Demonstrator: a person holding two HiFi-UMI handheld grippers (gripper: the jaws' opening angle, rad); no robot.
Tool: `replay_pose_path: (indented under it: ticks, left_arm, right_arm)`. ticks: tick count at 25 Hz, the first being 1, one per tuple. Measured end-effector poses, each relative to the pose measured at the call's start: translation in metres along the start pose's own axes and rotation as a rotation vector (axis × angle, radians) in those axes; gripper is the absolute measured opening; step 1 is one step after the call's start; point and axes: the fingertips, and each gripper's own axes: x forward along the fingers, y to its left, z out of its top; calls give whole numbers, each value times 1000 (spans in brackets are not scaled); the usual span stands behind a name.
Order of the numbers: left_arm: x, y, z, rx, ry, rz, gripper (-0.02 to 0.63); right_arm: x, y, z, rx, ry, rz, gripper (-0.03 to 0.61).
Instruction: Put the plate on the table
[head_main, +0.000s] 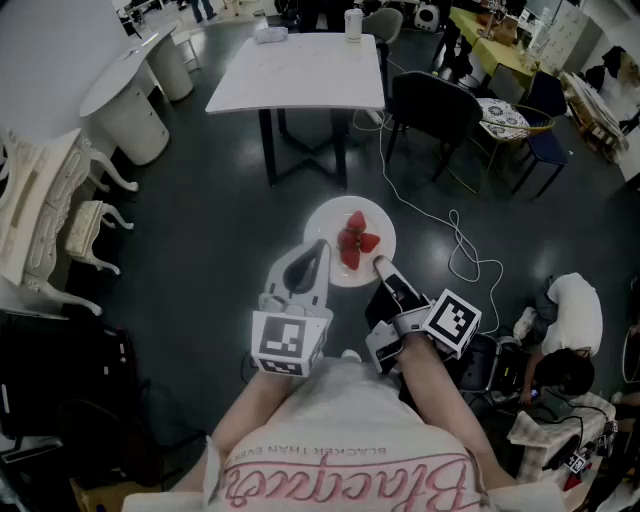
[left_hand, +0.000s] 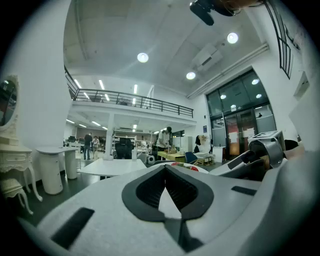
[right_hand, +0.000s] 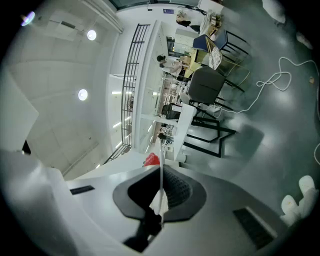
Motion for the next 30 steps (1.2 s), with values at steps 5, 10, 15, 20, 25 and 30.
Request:
replay_pose_path:
  ticks: [5,10,15,20,25,30]
  left_arm:
    - [9,-18,-3,1,0,1,3]
    - [10,-25,-5,9,2,33,3]
    - [3,-31,-16,3,23,61,3]
    - [7,-28,-20,3,29,62,3]
    - [24,-20,-23,-13,25,48,3]
    - [63,-9,-21,-19,16,38,3]
  right_arm:
    - [-9,-5,17,-73,19,-11,11]
    - [-14,-10,24,-81,38,5,11]
    - [-20,-17,19,-84,71,-11,11]
    - [-16,-23,24,-67,66,-12,11]
    - [0,-25,33,-75,61,-14,11]
    - [25,-30,59,-72,44,7,11]
